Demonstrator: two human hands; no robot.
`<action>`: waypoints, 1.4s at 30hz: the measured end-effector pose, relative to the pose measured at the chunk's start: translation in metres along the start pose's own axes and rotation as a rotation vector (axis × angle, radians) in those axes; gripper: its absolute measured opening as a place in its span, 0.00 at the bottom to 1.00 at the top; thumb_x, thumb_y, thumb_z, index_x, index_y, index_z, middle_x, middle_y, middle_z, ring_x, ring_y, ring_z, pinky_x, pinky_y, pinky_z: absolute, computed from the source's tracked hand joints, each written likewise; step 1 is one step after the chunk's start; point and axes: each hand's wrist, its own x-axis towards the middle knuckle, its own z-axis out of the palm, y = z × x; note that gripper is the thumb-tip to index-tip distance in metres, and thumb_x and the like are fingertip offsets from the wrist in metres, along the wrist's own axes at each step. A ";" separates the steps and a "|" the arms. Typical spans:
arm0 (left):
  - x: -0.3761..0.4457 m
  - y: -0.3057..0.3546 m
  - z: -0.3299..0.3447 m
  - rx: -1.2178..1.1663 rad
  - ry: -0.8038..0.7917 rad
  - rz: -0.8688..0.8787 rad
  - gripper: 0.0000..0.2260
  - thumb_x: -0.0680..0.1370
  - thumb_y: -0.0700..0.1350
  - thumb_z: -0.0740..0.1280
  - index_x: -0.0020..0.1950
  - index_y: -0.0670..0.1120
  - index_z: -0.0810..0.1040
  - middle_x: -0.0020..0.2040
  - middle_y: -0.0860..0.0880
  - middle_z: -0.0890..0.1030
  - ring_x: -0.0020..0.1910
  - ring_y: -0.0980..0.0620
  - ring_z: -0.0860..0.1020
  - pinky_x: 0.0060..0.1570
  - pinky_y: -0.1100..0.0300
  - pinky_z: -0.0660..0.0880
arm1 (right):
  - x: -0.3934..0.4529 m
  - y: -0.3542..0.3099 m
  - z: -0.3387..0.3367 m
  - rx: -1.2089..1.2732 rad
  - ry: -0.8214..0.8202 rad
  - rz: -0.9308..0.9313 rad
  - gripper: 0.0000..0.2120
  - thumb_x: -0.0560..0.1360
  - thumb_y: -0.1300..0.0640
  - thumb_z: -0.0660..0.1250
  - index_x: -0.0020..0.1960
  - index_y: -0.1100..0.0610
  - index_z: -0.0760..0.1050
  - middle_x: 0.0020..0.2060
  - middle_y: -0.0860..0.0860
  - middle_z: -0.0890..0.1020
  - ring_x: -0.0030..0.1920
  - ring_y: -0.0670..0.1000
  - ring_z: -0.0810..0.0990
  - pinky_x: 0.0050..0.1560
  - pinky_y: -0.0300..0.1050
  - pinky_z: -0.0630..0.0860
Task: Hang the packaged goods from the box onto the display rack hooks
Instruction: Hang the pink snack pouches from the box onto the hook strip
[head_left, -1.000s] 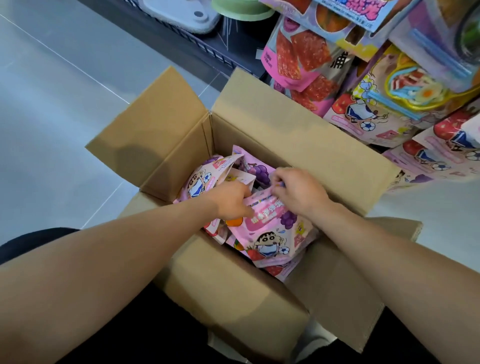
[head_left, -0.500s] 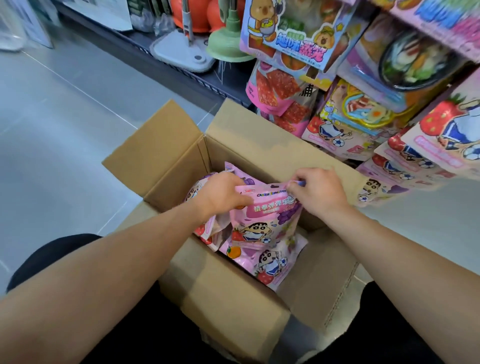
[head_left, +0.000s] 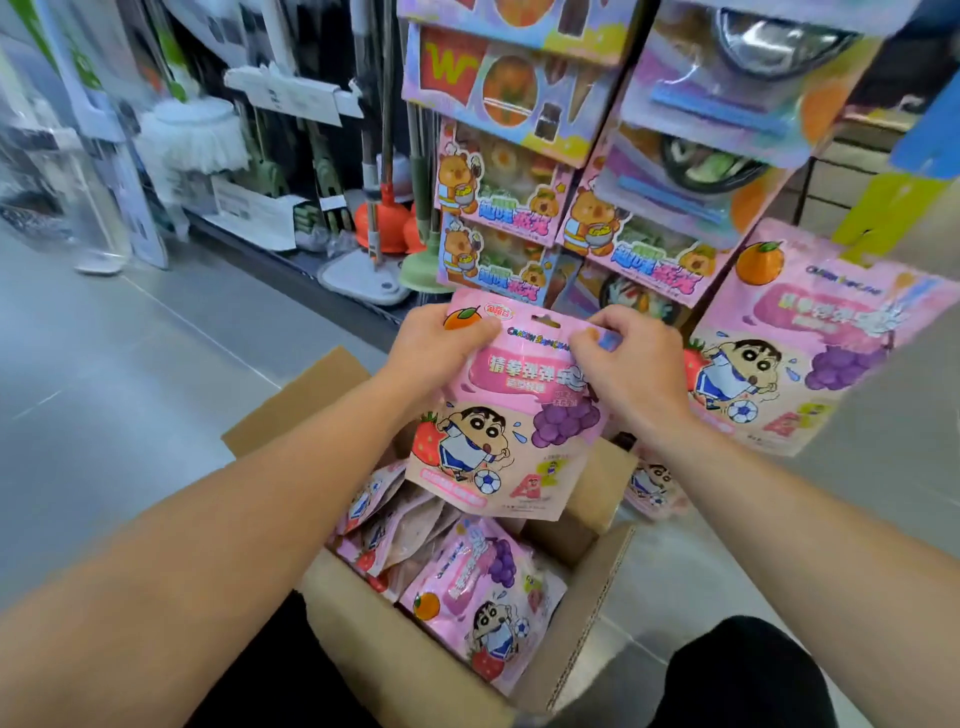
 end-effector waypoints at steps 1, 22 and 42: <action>-0.005 0.014 0.008 0.000 -0.014 0.023 0.04 0.77 0.39 0.69 0.48 0.38 0.80 0.42 0.39 0.83 0.35 0.47 0.84 0.32 0.57 0.81 | 0.002 -0.004 -0.014 0.011 0.033 -0.020 0.05 0.73 0.56 0.67 0.39 0.53 0.78 0.32 0.45 0.78 0.35 0.45 0.72 0.34 0.39 0.64; -0.028 0.122 0.193 0.205 -0.225 0.327 0.11 0.78 0.45 0.68 0.36 0.46 0.75 0.21 0.56 0.75 0.20 0.58 0.75 0.21 0.64 0.68 | 0.023 0.040 -0.229 -0.151 0.380 -0.040 0.08 0.69 0.52 0.65 0.35 0.55 0.76 0.30 0.51 0.78 0.37 0.54 0.75 0.39 0.46 0.70; 0.004 0.099 0.224 0.124 -0.178 0.158 0.07 0.76 0.42 0.68 0.38 0.44 0.76 0.31 0.47 0.78 0.28 0.50 0.79 0.27 0.58 0.75 | 0.059 0.064 -0.240 -0.554 -0.061 -0.078 0.39 0.73 0.48 0.67 0.79 0.46 0.51 0.59 0.55 0.76 0.56 0.58 0.77 0.53 0.55 0.78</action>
